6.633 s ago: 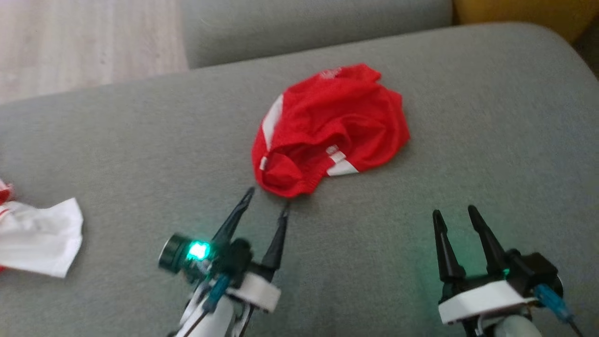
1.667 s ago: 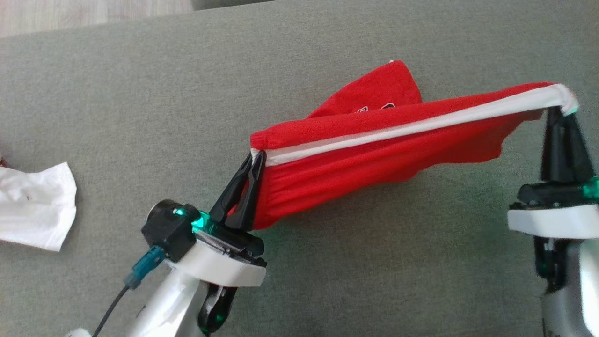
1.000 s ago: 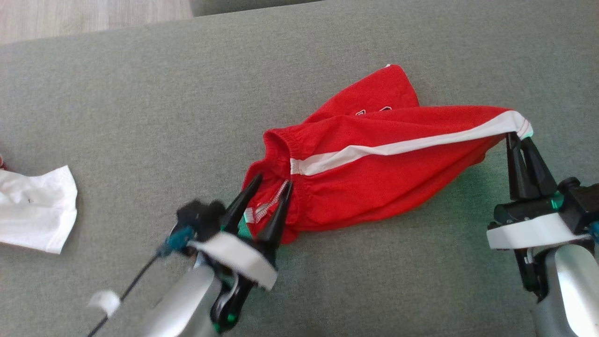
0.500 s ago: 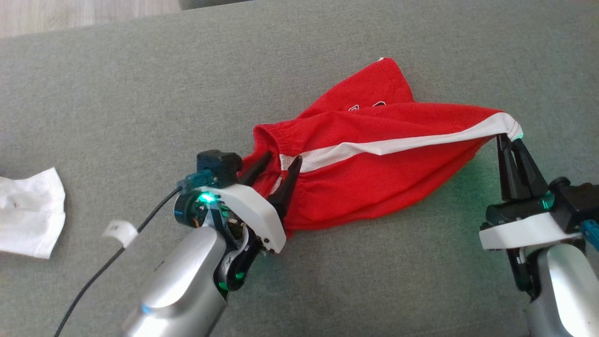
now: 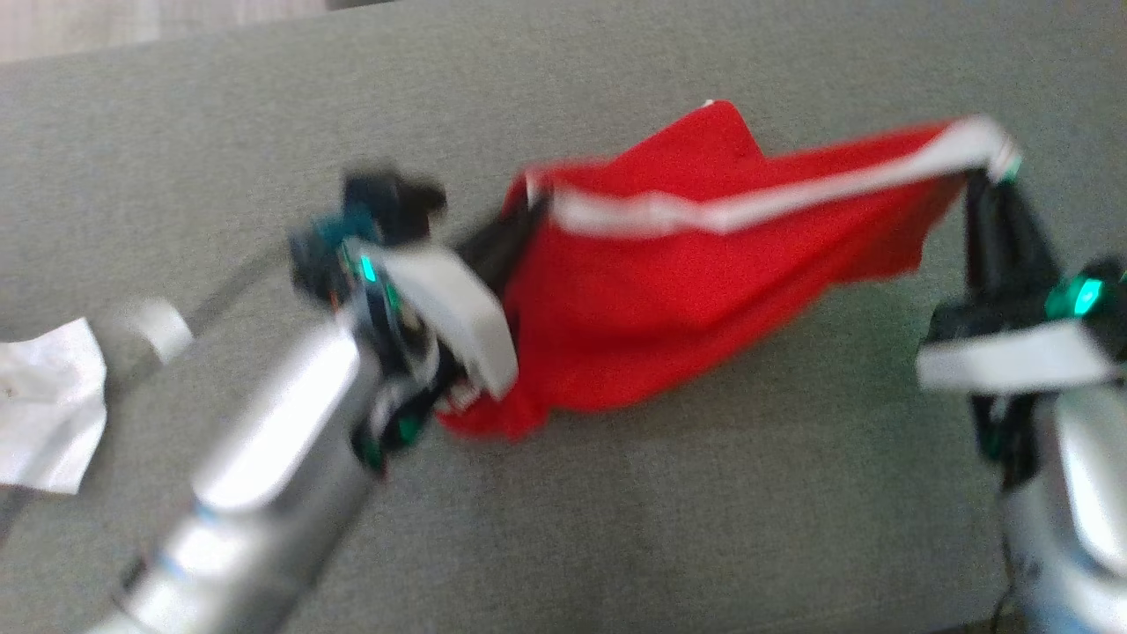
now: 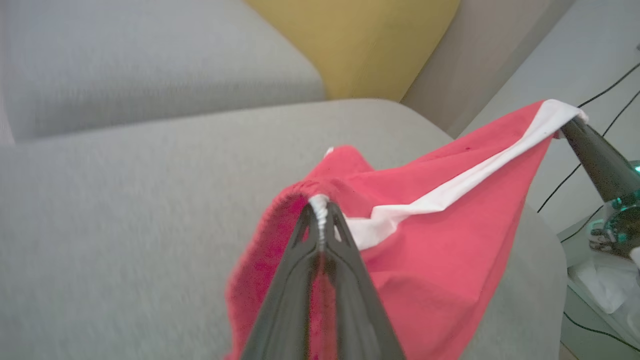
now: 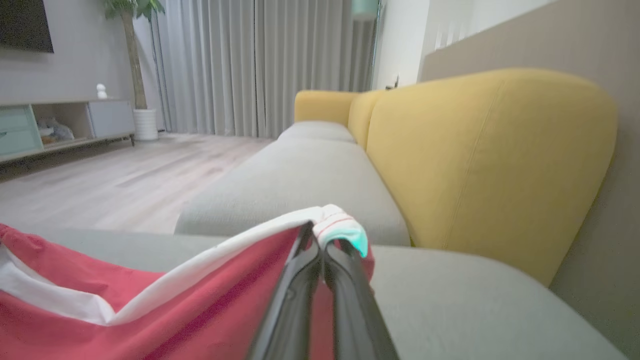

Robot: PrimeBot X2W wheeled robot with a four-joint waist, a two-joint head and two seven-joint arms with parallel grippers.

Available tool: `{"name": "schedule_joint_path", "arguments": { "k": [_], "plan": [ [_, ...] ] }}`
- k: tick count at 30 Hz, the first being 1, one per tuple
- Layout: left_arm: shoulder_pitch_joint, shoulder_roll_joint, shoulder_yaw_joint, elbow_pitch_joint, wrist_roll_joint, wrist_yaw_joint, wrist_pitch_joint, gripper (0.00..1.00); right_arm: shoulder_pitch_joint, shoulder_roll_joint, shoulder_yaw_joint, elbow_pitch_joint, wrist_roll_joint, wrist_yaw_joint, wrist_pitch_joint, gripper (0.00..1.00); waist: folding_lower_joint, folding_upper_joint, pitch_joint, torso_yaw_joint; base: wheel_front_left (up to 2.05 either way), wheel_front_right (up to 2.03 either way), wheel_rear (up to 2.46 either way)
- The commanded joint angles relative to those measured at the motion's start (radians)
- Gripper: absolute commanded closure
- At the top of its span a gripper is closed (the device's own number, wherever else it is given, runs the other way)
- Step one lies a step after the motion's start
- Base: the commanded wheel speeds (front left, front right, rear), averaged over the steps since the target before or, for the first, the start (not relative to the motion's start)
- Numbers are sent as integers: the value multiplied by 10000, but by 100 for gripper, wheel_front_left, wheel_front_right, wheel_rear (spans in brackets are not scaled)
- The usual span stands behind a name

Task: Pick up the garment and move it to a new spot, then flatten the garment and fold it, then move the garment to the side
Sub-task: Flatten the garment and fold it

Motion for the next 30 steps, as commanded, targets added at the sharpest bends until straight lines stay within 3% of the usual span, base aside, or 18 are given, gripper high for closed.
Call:
{"name": "schedule_joint_path", "arguments": {
  "k": [1,6,10,14,18,23,26,30],
  "plan": [
    [-1363,289,518,-577,163,-142,57,100,-967,-269,145,-365,248,-9,-13,100,0,0,134,-145,0,0,0],
    [-4182,194,652,-87,693,-519,133,100,-3473,-919,-249,96,671,-9,-13,100,0,0,558,-349,0,0,0],
    [-6461,-468,795,683,760,-758,-853,100,-5257,-1344,-930,-47,423,-9,-13,100,0,0,780,-370,0,0,0],
    [-7451,-714,966,1086,456,-843,-2084,100,-5616,-1576,-1387,-737,148,-9,-13,100,0,0,735,-241,0,0,0],
    [-6325,-273,547,929,-40,-864,-2688,100,-4271,-1628,-1340,-1228,82,-9,-13,100,0,0,584,-99,0,0,0],
    [-3064,669,-692,193,-670,-867,-3510,100,-1462,-1222,-1210,-1435,616,-9,147,100,0,0,593,110,0,0,0],
    [-1113,1058,-1231,-20,-1060,-868,-4312,100,-35,-790,-1557,-1494,1179,-9,160,100,0,0,589,101,0,0,0],
    [797,1457,-1781,-418,-1361,-869,-5212,100,1488,-678,-2042,-1605,1533,-9,187,100,0,0,466,134,0,0,0]
  ]
}}
